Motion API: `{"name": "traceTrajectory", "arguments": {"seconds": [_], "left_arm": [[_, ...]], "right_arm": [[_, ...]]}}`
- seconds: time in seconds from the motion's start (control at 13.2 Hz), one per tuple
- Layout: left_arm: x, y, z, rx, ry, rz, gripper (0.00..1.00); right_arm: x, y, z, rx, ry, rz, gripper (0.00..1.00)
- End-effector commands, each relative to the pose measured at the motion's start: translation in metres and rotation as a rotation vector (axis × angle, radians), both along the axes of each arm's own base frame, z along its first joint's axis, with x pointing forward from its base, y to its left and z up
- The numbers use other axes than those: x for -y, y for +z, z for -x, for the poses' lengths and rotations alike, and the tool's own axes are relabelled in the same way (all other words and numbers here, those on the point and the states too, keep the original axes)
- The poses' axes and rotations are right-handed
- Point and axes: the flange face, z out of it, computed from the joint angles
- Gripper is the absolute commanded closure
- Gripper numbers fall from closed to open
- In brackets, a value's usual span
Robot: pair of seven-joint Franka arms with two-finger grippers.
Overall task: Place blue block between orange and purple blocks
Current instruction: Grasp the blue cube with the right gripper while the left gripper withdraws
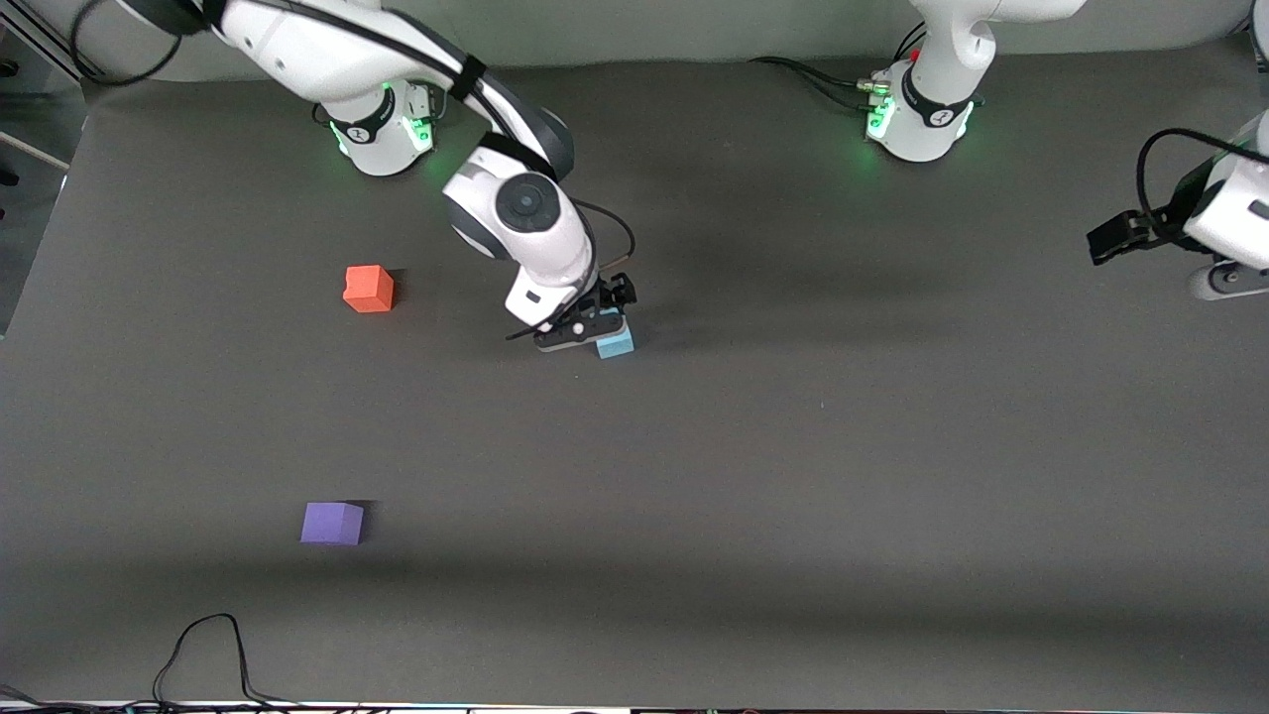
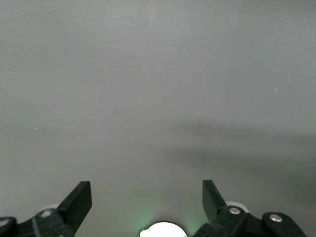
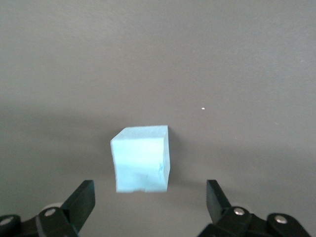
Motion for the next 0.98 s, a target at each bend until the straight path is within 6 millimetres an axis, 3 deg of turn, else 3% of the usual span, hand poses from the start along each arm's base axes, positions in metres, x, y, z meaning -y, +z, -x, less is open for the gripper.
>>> {"name": "traceTrajectory", "arguments": {"seconds": [0.0, 0.23, 0.38, 0.45, 0.53, 0.6, 0.76, 0.91], "left_arm": [[0.015, 0.018, -0.005, 0.024, -0.023, -0.002, 0.00], [0.011, 0.023, -0.010, 0.038, -0.012, -0.003, 0.00], [0.025, 0.026, -0.014, 0.025, -0.031, 0.002, 0.00], [0.028, 0.026, -0.014, 0.020, -0.038, 0.012, 0.00], [0.031, 0.025, -0.015, 0.021, -0.041, 0.049, 0.00], [0.033, 0.024, -0.016, 0.023, -0.040, 0.060, 0.00], [0.041, 0.025, -0.014, 0.016, -0.056, 0.061, 0.00], [0.054, 0.027, -0.008, -0.002, -0.069, 0.075, 0.00]], "right_arm": [[-0.016, -0.038, 0.006, 0.037, -0.038, -0.008, 0.00], [-0.020, -0.059, 0.011, 0.034, -0.038, -0.033, 0.00], [-0.020, -0.063, 0.011, 0.028, -0.038, -0.036, 0.04], [-0.020, -0.063, 0.011, 0.028, -0.038, -0.036, 0.21], [-0.019, -0.063, 0.011, 0.028, -0.038, -0.036, 0.48], [-0.019, -0.063, 0.011, 0.028, -0.040, -0.036, 0.60], [-0.016, -0.063, 0.007, 0.024, -0.052, -0.029, 0.66], [-0.013, -0.044, 0.001, 0.042, -0.063, -0.012, 0.68]]}}
